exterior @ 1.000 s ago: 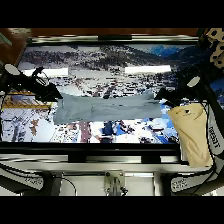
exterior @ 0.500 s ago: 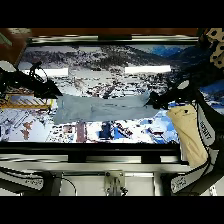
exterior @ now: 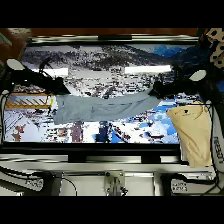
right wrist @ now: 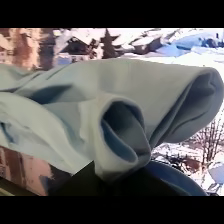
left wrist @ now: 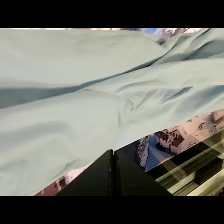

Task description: Fold the shirts.

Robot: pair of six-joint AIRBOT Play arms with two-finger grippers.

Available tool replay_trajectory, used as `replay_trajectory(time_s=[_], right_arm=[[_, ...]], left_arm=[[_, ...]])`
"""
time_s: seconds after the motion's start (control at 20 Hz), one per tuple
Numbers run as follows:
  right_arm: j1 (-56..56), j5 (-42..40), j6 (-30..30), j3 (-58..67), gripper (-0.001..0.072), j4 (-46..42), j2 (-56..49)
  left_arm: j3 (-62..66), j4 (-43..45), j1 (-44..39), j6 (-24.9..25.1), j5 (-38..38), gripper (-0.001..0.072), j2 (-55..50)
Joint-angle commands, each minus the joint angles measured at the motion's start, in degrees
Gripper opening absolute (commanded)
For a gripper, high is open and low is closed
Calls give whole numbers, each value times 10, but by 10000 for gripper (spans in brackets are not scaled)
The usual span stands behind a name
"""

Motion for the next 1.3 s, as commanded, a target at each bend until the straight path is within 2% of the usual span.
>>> replay_trajectory(time_s=[0.0,0.2,0.5,0.65,0.75,0.95,1.1,1.25], right_arm=[[0,3,33,1,60,13,109],[0,7,89,1,60,20,210],[0,56,140,1,60,37,284],[0,66,152,1,60,37,299],[0,66,158,1,60,39,300],[0,63,158,1,60,38,299],[27,36,159,0,60,28,293],[107,-44,159,0,60,13,255]], left_arm=[[0,-20,-98,-4,83,40,-10],[0,-42,-220,-4,123,39,-57],[1,-210,-325,-1,257,39,-106],[1,-293,-364,24,265,40,-130],[1,-300,-377,25,266,39,-140],[1,-286,-327,28,268,37,-115],[1,-199,-250,21,252,36,-43],[1,-108,-170,19,227,36,58]])
